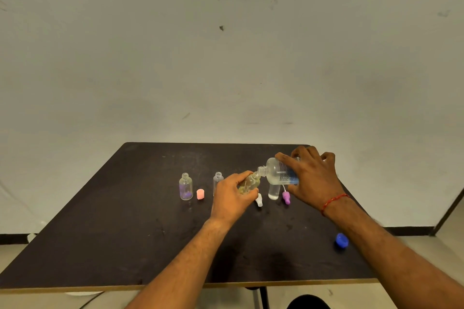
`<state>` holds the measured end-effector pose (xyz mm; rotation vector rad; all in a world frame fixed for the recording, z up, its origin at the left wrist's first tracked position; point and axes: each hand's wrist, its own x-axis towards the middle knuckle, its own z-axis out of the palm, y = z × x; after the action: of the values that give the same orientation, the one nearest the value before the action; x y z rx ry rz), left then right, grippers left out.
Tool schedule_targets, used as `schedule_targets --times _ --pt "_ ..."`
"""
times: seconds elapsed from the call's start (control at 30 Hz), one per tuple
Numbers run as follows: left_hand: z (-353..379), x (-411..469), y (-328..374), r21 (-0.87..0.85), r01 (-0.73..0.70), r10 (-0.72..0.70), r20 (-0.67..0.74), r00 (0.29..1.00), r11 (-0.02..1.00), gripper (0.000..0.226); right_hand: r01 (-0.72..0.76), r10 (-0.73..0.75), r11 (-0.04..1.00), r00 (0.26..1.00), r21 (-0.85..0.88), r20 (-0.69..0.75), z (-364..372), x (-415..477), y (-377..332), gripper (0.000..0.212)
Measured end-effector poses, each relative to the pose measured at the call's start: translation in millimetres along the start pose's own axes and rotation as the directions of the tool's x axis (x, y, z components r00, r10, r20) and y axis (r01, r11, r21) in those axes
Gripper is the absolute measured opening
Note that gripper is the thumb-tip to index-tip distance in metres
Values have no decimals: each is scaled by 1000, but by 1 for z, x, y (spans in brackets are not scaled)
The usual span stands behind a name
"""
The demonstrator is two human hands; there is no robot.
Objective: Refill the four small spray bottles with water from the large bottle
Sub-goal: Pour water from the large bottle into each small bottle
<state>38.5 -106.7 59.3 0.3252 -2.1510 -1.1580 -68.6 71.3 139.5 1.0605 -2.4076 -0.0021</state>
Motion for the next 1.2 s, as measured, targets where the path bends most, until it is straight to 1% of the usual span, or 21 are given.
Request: schedule_targets --times 0.83,1.2 --pt "4 -1 -2 -14 -5 5 14 1000 1000 40 14 -14 1000 1000 -8 -11 2 -1 3 77" --pt "7 1 -7 -16 26 -25 34 999 1000 48 4 -4 1000 1000 0 6 3 -2 4 76"
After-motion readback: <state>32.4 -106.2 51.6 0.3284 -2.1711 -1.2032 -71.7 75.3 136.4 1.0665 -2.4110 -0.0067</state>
